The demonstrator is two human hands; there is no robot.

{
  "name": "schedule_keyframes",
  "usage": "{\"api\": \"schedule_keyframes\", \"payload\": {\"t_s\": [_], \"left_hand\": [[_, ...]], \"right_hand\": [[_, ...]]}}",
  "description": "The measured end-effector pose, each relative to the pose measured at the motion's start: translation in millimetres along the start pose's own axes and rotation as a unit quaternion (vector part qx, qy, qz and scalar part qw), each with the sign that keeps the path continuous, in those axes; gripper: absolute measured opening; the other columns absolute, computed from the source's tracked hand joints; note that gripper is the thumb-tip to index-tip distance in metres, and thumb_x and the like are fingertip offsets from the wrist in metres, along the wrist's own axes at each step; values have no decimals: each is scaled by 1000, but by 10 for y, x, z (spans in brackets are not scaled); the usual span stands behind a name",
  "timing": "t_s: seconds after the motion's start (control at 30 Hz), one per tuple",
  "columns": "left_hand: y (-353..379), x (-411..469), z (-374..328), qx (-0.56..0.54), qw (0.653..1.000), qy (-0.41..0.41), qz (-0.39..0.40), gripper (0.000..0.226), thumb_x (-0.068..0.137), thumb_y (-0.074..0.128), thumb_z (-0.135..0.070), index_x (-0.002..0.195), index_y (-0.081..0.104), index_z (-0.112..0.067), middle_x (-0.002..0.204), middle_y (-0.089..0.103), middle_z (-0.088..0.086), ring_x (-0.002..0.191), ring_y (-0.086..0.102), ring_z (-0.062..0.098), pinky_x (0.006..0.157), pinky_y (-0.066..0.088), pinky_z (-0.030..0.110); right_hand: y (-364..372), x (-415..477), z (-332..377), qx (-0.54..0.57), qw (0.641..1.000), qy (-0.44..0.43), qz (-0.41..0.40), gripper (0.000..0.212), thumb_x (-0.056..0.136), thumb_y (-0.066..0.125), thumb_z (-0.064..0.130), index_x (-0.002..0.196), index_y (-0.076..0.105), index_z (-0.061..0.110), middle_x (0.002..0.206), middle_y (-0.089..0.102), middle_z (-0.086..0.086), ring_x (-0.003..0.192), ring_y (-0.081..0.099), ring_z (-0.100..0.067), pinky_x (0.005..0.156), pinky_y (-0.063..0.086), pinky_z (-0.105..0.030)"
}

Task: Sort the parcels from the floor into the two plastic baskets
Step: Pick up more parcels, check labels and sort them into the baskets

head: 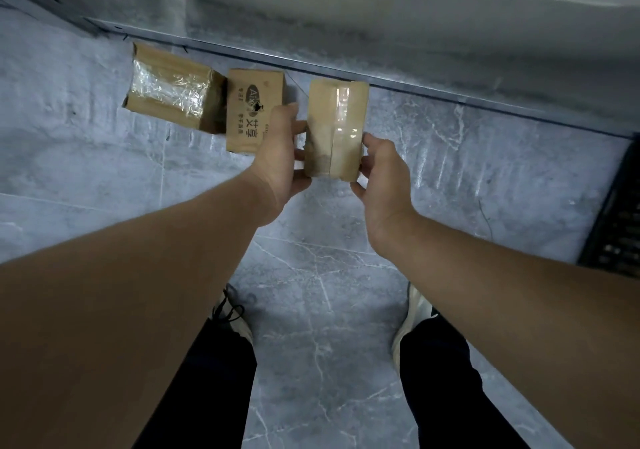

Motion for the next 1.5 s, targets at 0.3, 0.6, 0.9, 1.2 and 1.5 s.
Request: {"api": "schedule_keyframes", "payload": {"t_s": [0.3, 0.6, 0.9, 1.2, 1.5], "left_hand": [[-204, -373, -2, -14, 1000, -10, -12, 52, 98, 37, -60, 114, 64, -18, 112, 69, 5, 113, 65, 23, 111, 43, 49], [-139, -687, -211, -7, 1000, -1, -12, 69, 94, 41, -69, 114, 68, -10, 108, 77, 7, 106, 72, 27, 94, 51, 37], [-116, -957, -446, 23, 999, 45, 12, 39, 100, 41, -51, 111, 72, -30, 95, 80, -4, 101, 72, 19, 97, 51, 39], [-210, -1285, -772, 56, 994, 92, -13, 47, 99, 43, -52, 70, 53, -16, 75, 69, -2, 75, 65, 21, 73, 54, 35], [36, -1656, -1109, 183, 973, 139, -8, 48, 91, 36, -61, 100, 72, -30, 88, 76, -4, 70, 65, 17, 70, 45, 33]], "right_hand": [[-109, -399, 6, 82, 996, 20, 3, 22, 105, 52, 28, 88, 66, 26, 83, 71, 21, 99, 60, -11, 102, 47, -34], [-153, -671, 236, 63, 997, -53, -10, 26, 103, 66, 26, 81, 51, 24, 97, 64, 6, 99, 63, -16, 118, 47, -55], [-40, -955, 443, 131, 990, -44, 30, 16, 99, 66, 6, 97, 62, 21, 126, 76, -14, 110, 74, -24, 104, 61, -45], [-310, -1143, 499, 143, 989, -20, 3, 37, 96, 71, 4, 132, 63, 7, 100, 80, -7, 87, 74, -19, 81, 60, -36], [-308, -1636, 668, 179, 983, -43, 24, 36, 108, 42, 30, 95, 74, 38, 82, 78, 12, 72, 73, -8, 60, 56, -24]]}}
Point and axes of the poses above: each hand's wrist, its own x-axis towards the middle knuckle, its own y-axis out of the palm, z = x × y, the point moved 10 cm from there along x, towards the middle knuckle
